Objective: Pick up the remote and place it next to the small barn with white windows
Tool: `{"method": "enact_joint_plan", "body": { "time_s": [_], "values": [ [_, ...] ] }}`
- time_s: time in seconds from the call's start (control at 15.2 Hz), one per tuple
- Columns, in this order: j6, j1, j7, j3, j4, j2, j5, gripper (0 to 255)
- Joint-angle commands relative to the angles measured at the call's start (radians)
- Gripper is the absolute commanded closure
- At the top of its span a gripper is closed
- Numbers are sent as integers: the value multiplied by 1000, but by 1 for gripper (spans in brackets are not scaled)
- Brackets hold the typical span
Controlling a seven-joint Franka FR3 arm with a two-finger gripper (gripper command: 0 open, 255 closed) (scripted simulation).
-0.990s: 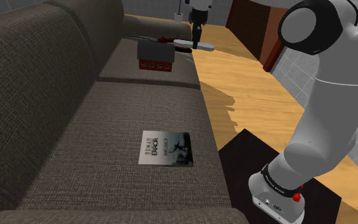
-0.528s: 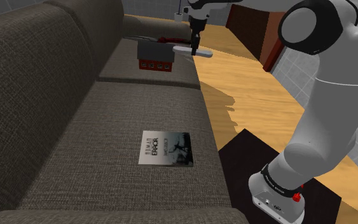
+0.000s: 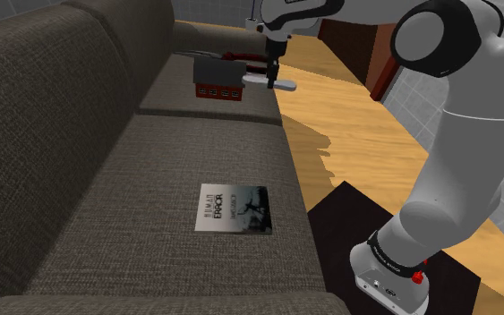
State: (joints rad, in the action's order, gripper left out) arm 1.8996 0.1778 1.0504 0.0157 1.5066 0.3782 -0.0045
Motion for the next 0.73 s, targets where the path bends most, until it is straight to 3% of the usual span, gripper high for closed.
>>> {"method": "enact_joint_plan", "body": {
  "time_s": [0.0, 0.66],
  "values": [
    [26, 0, 0, 0, 23, 2, 0, 255],
    [146, 0, -1, 0, 109, 36, 0, 255]
  ]
}}
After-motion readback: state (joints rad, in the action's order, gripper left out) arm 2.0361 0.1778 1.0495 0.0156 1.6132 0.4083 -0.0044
